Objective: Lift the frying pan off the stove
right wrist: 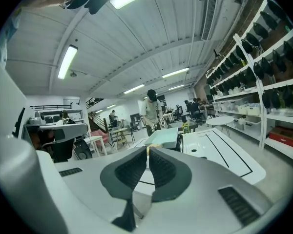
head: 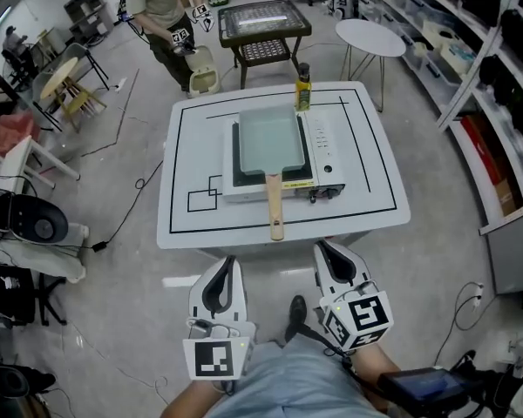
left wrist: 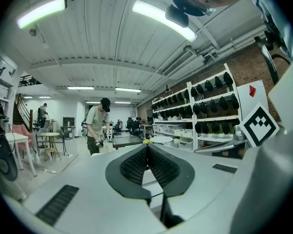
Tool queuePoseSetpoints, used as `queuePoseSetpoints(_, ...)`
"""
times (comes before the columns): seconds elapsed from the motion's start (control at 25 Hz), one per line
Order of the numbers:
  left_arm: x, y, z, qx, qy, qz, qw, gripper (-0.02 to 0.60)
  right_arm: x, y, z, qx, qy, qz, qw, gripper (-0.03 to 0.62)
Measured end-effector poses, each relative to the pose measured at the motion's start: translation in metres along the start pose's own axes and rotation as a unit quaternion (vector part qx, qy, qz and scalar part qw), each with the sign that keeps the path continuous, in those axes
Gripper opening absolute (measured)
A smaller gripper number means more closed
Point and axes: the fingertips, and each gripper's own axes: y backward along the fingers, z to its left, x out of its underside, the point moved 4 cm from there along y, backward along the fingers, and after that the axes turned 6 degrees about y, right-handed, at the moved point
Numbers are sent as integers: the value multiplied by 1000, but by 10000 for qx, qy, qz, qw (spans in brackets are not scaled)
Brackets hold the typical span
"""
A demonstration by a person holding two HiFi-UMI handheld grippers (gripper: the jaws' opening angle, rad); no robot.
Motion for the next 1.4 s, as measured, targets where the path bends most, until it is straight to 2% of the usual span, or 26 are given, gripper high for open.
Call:
queuePoseSetpoints(0.32, -13, -23, 1, -237, 44, -275, 9993, 17, -21, -32, -17, -336, 149, -93, 9993, 49)
queuePoseSetpoints(0.48, -13, -29, 10, -360, 118, -286, 9989, 17, -22, -45, -17, -433, 207, -64, 9988, 49)
queuePoseSetpoints(0.76, -5, -54, 29, -299, 238, -161, 9991, 17, -18, -70, -23, -382, 146, 61, 9991, 49)
queuePoseSetpoints(1.16, 3, -91, 60, -171, 288, 135, 9993, 17, -5, -109, -24, -528, -486, 280, 9970, 51)
queuePoseSetpoints(1.4, 13, -115, 70, -68, 292, 359, 9989, 17, 8, -128, -27, -883, -1074, 406, 9895, 60)
